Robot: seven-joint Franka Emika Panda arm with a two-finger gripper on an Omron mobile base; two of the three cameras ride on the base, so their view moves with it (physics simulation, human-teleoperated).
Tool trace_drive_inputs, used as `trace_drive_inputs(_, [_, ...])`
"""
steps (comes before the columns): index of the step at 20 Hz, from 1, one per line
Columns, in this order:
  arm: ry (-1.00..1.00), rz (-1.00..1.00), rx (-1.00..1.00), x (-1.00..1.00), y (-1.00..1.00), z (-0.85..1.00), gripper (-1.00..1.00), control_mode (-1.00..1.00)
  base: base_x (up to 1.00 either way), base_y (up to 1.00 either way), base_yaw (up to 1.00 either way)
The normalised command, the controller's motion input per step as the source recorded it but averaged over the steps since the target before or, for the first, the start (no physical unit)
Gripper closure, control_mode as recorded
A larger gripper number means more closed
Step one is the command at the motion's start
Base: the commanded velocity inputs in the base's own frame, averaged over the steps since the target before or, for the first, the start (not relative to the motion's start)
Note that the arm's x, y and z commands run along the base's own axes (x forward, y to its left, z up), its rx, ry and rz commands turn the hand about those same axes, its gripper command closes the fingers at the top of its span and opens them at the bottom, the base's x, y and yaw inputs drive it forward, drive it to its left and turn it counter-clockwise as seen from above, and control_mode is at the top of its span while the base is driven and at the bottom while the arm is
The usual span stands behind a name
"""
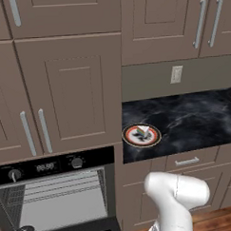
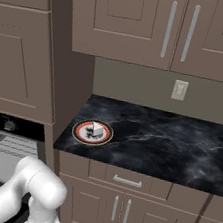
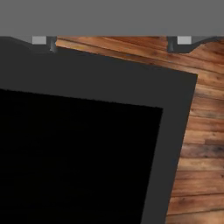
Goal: Take the baked cake out of the oven and place it on the plate for cooling. Then close the oven door.
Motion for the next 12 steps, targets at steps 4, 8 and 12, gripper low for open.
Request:
trace_drive_inputs(4, [-0.04,-0.05,0.00,-0.27,-0.19,0.06,-1.00,-1.00,0.00,0.00,0.00])
trace_drive_inputs(8, [-0.04,-0.06,0.00,-0.28,-0.12,0.04,-1.00,-1.00,0.00,0.00,0.00])
trace_drive_inputs(12, [-0.05,-0.07,0.00,-0.22,-0.11,0.01,-1.00,-1.00,0.00,0.00,0.00])
